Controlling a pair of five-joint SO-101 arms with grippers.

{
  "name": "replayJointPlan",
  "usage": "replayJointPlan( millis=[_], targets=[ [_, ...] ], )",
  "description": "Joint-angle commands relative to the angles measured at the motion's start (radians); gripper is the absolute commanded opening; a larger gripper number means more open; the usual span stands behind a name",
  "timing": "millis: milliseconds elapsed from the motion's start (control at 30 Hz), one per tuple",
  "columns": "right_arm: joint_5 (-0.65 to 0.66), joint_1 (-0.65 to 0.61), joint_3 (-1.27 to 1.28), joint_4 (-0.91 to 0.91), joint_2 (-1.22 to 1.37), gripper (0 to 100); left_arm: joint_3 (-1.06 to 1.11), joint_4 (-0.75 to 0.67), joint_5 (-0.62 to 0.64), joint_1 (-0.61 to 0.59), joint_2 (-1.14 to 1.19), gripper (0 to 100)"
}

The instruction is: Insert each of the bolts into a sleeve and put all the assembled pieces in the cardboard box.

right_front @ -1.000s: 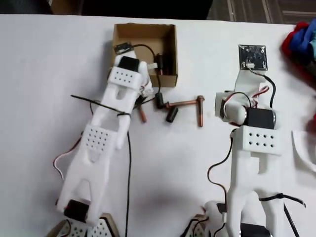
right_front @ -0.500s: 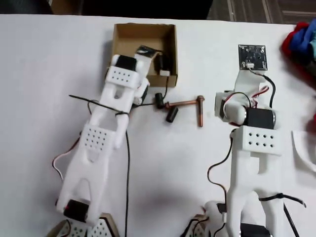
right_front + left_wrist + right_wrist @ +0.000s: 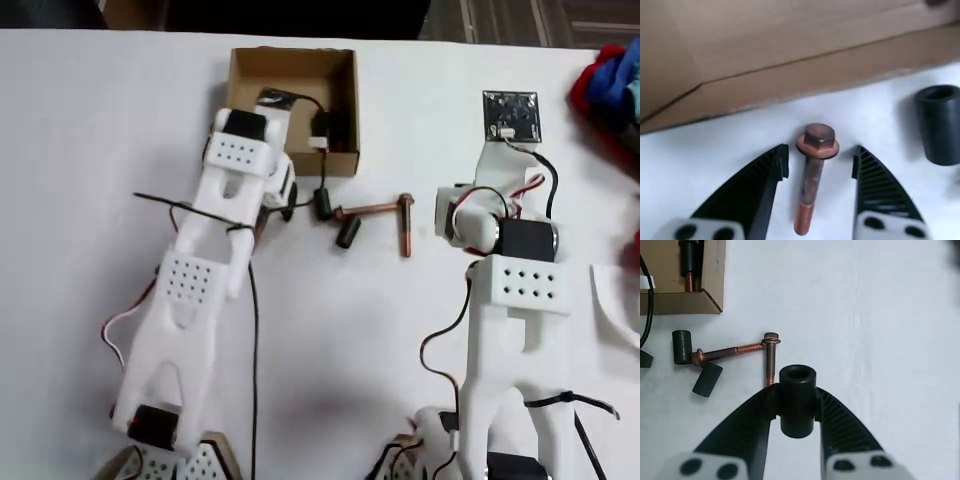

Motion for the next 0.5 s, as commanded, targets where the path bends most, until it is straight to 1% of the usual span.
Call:
replayJointPlan(
  millis=[0,67,200,333,467],
  targets=[
    [-0.009,0.002,-0.008,-0.018,-0.035,2.1,-0.019,-0.012,0.023,0.005,-0.003,24],
    [-0.009,0.002,-0.008,-0.018,-0.035,2.1,-0.019,-0.015,0.023,0.005,-0.003,19],
    [-0.009,0.004,-0.008,-0.018,-0.035,2.1,-0.018,-0.04,0.018,0.003,-0.003,2],
    [-0.009,0.004,-0.008,-0.018,-0.035,2.1,-0.015,-0.061,0.017,0.003,-0.003,8],
    [-0.009,0.005,-0.008,-0.018,-0.035,2.1,-0.01,-0.074,0.015,0.003,-0.002,11]
  ],
)
